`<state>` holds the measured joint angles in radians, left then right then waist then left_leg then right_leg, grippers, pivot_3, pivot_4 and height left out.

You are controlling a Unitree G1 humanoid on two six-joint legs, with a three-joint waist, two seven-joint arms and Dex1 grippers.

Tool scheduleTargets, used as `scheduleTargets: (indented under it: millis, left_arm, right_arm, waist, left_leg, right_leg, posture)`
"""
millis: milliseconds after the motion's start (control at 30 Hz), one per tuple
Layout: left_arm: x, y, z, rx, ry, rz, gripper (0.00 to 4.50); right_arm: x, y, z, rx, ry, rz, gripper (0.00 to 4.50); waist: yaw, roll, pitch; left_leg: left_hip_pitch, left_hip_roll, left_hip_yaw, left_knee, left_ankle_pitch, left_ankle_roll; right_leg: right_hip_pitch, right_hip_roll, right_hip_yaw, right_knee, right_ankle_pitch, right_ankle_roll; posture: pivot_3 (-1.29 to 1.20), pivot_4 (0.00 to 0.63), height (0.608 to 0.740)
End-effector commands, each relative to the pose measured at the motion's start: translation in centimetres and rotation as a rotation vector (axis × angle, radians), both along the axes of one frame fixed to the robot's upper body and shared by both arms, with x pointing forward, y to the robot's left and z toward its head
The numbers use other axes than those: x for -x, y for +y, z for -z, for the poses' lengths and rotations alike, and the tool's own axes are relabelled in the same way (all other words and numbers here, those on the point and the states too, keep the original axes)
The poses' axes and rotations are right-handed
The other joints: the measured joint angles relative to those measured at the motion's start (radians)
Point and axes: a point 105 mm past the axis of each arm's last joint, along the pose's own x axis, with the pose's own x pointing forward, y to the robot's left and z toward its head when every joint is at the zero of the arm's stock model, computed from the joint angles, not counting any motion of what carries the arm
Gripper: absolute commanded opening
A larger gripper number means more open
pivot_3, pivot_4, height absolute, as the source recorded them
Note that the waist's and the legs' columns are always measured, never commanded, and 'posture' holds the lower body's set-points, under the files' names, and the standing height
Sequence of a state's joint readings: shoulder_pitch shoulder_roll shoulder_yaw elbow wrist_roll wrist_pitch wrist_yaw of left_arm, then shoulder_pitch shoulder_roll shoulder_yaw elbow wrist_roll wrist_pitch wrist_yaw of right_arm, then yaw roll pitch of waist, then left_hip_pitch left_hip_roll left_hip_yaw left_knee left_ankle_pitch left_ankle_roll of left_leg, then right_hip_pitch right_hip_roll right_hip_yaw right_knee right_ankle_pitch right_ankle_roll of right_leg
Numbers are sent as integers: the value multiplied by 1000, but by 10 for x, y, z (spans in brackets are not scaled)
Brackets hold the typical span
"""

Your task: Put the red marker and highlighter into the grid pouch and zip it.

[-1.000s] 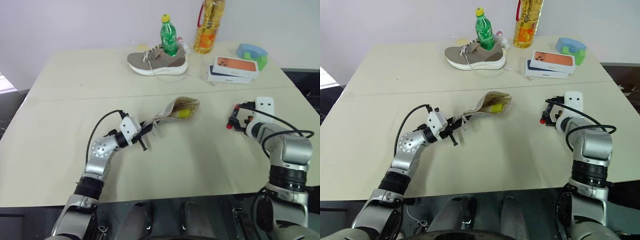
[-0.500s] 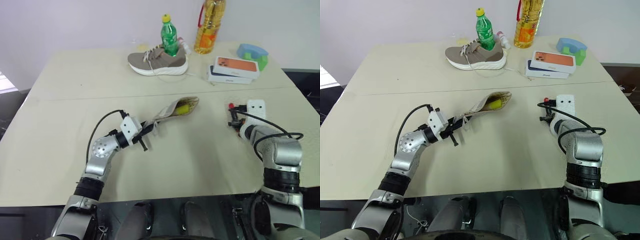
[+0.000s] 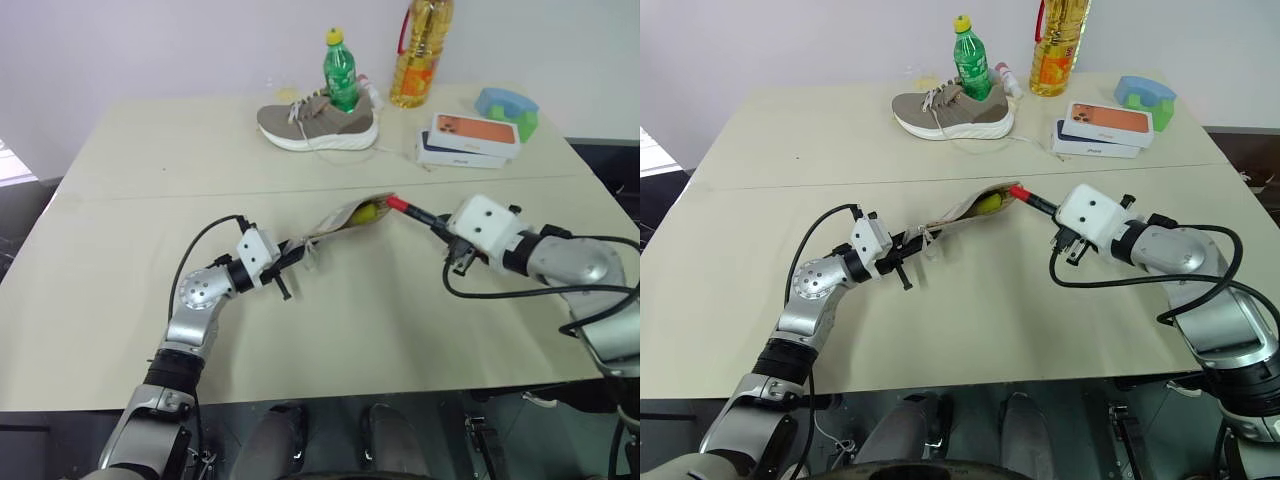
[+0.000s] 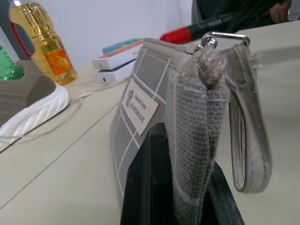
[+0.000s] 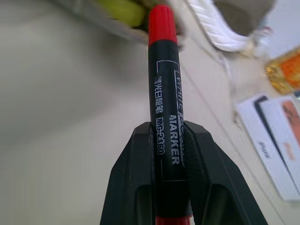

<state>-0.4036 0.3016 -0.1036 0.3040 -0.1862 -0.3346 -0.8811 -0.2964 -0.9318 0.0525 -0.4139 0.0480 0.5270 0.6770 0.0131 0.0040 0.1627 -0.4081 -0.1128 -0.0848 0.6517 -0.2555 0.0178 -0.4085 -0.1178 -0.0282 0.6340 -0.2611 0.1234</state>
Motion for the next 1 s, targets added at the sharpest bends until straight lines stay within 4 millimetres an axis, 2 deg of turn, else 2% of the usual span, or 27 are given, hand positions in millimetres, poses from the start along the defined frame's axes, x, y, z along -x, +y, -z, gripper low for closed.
scheduleTargets:
  millis: [33,267,367,533,667,833,1000]
  left_arm:
    - [1,-1,-15,27,-51,18,0]
    - [12,-7,-13,-9,-56,112,0]
    - [17,-11,-14,-45,-65,172,0]
    - [23,-15,-10,-109,-65,268,0]
    - [27,-17,-9,-130,-65,315,0]
    - [26,-14,-11,-124,-61,317,0]
    - [25,-8,-9,-111,-53,290,0]
  right_arm:
    - [3,2,-8,69,-41,-40,328]
    - [3,6,-7,206,-48,-107,328]
    - [4,17,-6,285,-60,-179,328]
    - [12,47,-6,381,-99,-342,328]
    - [15,57,-5,434,-119,-416,328]
    - [16,61,-7,431,-121,-445,328]
    - [14,53,-12,378,-118,-388,328]
  waist:
    - [0,0,0]
    - [0,0,0]
    - [-1,0,0]
    - [-3,0,0]
    - [-1,0,0]
    - [-1,0,0]
    - [0,0,0]
  left_leg:
    - [0,0,0,0,0,0]
    - [0,0,0,0,0,0]
    - [0,0,0,0,0,0]
    - [0,0,0,0,0,0]
    - [0,0,0,0,0,0]
    - [0,0,0,0,0,0]
    - [0,0,0,0,0,0]
  right_leg:
    - [0,0,0,0,0,0]
    - [0,0,0,0,0,0]
    - [0,0,0,0,0,0]
    - [0,0,0,0,0,0]
    - [0,0,0,0,0,0]
    - [0,0,0,0,0,0]
    - [0,0,0,0,0,0]
  posture:
    - [0,150,740]
    - [0,150,740]
    - [0,150,740]
    - [0,150,740]
    - [0,150,740]
    - [0,150,740]
    - [0,150,740]
